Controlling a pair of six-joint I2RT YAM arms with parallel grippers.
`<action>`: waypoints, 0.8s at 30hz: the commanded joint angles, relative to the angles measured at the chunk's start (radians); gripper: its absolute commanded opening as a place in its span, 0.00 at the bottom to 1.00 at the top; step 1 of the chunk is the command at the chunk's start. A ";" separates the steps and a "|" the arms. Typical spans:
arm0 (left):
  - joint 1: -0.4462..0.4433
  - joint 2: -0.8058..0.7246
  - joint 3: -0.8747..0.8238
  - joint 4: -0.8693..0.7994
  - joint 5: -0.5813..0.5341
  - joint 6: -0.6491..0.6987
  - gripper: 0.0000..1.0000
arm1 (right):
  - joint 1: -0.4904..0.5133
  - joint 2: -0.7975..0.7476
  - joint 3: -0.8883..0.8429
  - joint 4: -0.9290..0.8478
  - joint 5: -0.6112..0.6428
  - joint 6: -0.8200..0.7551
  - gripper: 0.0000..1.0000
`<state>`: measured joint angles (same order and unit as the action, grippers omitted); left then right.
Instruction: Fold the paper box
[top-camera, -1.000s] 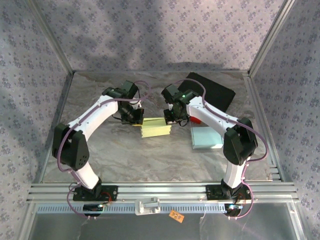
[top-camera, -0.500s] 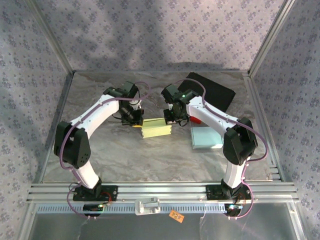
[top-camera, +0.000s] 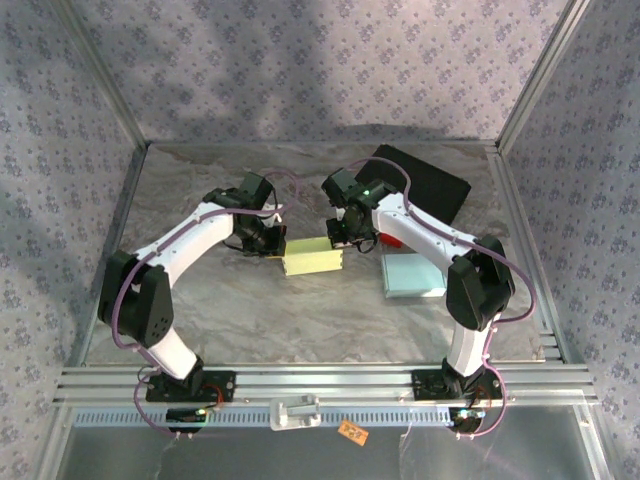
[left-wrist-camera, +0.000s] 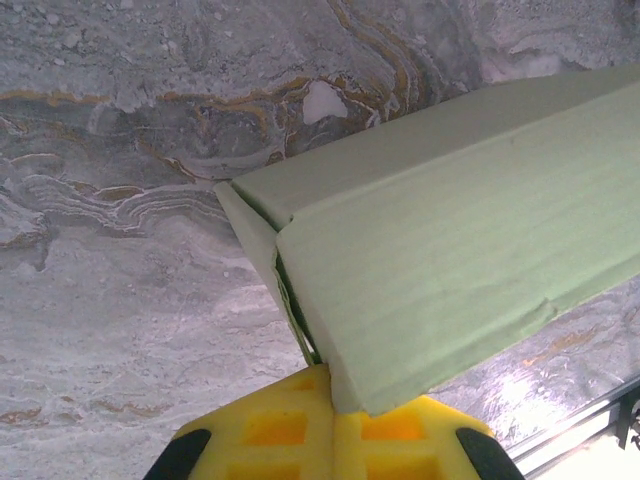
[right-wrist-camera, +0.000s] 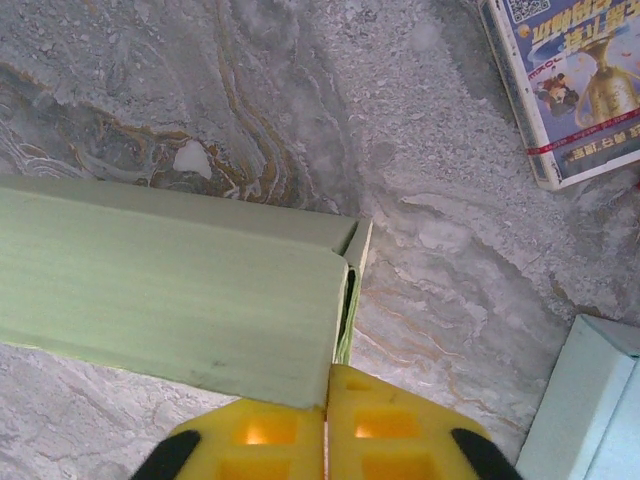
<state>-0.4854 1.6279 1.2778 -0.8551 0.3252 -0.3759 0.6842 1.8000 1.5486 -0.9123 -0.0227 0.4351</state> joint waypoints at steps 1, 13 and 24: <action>-0.008 -0.019 -0.014 -0.004 -0.008 -0.010 0.00 | 0.005 -0.062 -0.019 -0.017 -0.059 0.045 0.24; -0.016 -0.012 0.011 -0.026 -0.026 -0.021 0.00 | -0.186 -0.274 -0.237 0.206 -0.402 0.471 0.62; -0.025 -0.013 0.009 -0.022 -0.037 -0.040 0.00 | -0.210 -0.211 -0.346 0.460 -0.518 0.980 0.76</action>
<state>-0.5060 1.6249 1.2732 -0.8520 0.2993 -0.3946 0.4690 1.5612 1.2213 -0.5026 -0.4911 1.2636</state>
